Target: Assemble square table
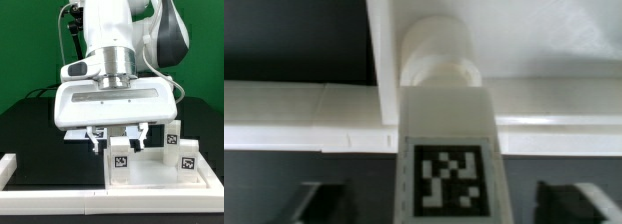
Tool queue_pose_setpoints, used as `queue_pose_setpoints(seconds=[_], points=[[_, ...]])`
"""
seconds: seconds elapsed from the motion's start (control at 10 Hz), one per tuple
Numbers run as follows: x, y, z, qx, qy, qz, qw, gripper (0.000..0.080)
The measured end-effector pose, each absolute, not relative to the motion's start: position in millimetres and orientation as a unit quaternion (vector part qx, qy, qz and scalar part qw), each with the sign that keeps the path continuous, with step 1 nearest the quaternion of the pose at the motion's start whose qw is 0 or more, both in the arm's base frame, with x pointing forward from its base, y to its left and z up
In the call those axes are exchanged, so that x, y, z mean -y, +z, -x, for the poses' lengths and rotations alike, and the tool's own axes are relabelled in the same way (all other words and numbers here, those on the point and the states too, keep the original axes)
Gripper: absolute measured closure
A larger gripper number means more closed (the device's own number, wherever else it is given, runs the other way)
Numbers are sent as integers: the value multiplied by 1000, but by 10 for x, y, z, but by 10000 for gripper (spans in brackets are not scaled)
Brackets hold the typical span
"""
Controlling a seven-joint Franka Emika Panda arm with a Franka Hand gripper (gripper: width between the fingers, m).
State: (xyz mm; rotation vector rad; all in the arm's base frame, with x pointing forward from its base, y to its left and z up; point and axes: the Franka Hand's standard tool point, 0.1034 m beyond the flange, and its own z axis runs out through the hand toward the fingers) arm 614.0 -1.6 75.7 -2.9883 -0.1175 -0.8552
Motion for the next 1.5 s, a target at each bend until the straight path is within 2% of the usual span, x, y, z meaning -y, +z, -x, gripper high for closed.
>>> queue_pose_setpoints(seconds=[0.1, 0.2, 0.8, 0.9, 1.0, 1.1, 1.5], points=[[17, 756, -6139, 38, -275, 961, 16, 187], [17, 754, -6138, 38, -275, 961, 16, 161], [11, 748, -6138, 36, -271, 962, 18, 151], [-44, 824, -6154, 23, -233, 971, 39, 151], [-24, 965, -6209, 23, -219, 975, 43, 151], [18, 949, -6252, 21, -218, 975, 40, 151], [-78, 933, -6302, 19, -81, 992, 99, 151]])
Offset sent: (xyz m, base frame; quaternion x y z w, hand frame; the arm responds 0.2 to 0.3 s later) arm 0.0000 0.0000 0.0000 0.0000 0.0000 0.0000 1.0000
